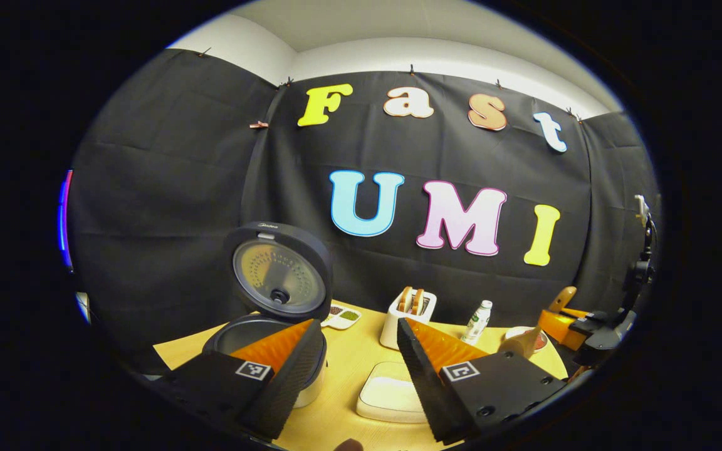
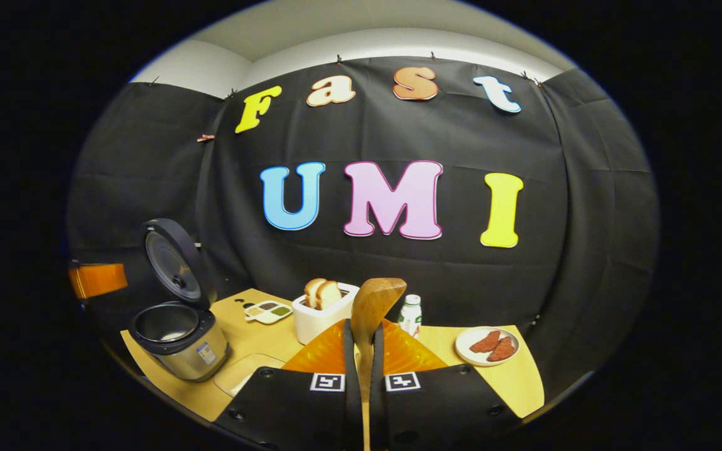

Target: Close the left gripper, press the button to open the rice cooker; take a wooden spoon from the chopstick holder with the right hand, scoop a spoonful of rice and pour it into the rice cooker, then put the wooden spoon back into the chopstick holder.

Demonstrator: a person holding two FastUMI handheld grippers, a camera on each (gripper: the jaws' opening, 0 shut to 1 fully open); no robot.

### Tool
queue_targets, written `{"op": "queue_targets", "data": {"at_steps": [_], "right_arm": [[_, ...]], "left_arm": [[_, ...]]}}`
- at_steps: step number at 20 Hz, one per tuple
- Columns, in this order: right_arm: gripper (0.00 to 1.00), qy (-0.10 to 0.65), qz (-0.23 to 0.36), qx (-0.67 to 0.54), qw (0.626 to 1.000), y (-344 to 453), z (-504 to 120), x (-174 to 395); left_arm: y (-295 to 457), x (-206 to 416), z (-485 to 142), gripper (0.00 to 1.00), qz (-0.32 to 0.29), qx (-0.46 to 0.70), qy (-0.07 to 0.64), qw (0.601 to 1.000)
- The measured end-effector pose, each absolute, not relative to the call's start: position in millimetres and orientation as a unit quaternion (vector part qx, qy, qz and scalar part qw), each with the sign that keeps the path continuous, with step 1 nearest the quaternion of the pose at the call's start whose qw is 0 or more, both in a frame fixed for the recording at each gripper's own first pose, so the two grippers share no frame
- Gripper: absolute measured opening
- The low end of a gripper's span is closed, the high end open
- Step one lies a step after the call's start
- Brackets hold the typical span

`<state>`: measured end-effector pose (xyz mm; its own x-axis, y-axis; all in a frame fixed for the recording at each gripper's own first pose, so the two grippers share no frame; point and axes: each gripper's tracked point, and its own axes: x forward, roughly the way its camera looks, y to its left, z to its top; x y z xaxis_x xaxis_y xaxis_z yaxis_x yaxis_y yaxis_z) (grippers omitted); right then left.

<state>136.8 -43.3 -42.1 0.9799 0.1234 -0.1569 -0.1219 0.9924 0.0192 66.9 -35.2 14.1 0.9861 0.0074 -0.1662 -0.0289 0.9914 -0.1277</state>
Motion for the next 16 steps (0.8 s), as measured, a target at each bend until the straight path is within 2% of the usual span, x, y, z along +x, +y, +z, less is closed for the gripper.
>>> {"op": "queue_targets", "data": {"at_steps": [7,14,16], "right_arm": [[0.09,0.119,0.012,0.011,0.993,-106,-85,136],[0.09,0.175,-0.004,0.049,0.983,-112,-122,130],[0.12,0.186,-0.017,0.043,0.981,-116,-128,128]], "left_arm": [[-54,67,7,0.84,0.012,-0.072,0.093,0.993],[-61,62,7,0.84,0.005,-0.058,0.093,0.994],[-58,61,15,0.84,0.006,-0.058,0.082,0.995]]}}
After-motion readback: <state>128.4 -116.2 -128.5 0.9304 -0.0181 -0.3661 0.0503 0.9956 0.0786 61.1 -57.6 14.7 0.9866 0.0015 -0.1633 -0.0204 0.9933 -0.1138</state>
